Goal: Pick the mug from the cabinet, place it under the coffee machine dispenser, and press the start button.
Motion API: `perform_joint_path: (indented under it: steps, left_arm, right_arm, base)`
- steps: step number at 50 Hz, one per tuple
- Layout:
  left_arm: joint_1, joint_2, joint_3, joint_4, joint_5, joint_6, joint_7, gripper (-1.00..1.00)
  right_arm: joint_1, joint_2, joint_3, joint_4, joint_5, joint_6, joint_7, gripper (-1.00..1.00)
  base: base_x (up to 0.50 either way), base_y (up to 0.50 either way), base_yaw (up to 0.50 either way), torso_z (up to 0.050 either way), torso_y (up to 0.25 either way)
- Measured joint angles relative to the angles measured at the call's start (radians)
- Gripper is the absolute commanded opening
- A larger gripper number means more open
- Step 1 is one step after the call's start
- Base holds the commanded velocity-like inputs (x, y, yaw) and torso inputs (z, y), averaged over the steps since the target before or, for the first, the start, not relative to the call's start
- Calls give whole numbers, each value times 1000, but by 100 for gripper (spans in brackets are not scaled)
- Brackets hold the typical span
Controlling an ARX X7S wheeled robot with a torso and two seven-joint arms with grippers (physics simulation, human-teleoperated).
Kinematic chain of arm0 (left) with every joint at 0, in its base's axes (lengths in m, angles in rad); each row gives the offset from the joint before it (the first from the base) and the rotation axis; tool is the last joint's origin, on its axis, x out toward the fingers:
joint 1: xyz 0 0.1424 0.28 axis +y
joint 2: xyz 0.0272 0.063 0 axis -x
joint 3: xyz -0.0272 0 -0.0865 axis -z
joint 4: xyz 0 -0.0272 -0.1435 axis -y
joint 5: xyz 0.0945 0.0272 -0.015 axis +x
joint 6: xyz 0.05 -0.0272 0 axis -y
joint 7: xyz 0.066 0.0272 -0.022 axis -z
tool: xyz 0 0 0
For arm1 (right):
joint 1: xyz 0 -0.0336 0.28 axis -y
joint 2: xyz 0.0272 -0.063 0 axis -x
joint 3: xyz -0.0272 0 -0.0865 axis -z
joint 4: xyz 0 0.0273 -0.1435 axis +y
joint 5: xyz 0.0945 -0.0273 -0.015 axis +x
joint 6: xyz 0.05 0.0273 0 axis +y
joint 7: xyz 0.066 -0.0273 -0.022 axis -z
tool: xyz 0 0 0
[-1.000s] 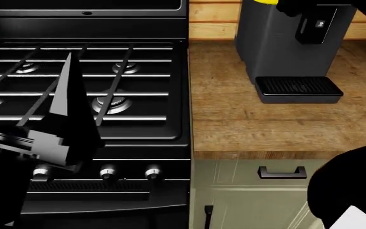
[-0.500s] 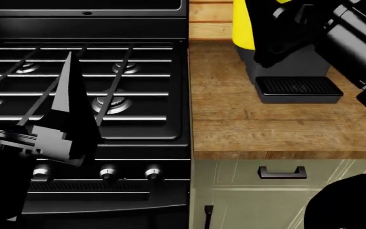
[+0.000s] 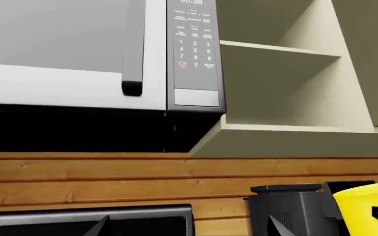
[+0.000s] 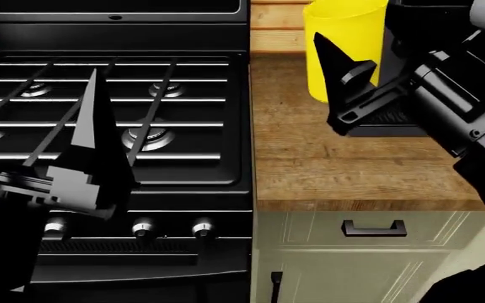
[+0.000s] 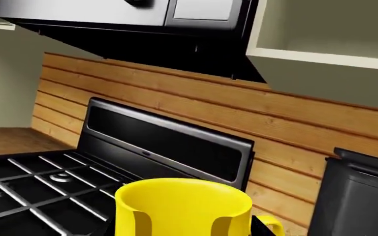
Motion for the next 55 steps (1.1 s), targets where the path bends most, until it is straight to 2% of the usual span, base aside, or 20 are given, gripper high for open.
perform_joint_path:
  steps: [20,32,47,55]
  left_arm:
    - [12,-1,12,-5,14,15,-1,100]
    - [25,-2,18,-6,23,22,-5,100]
    - [44,-5,20,-3,26,36,-12,100]
    - [52,-6,19,-5,26,46,-13,100]
  right_arm:
    - [-155,16,-34,0,-26,-118,32,-100]
    - [-214,7,-18,-7,-30,-154,52,-100]
    - [-188,-5,-4,-11,-21,-138,71,-100]
    - [-155,-17,0,-12,-12,-114,79,-100]
  base:
    - [0,0,0,0,0]
    - [-81,-475,0,0,0]
    - [-83,-497,0,0,0]
    - [0,-37,0,0,0]
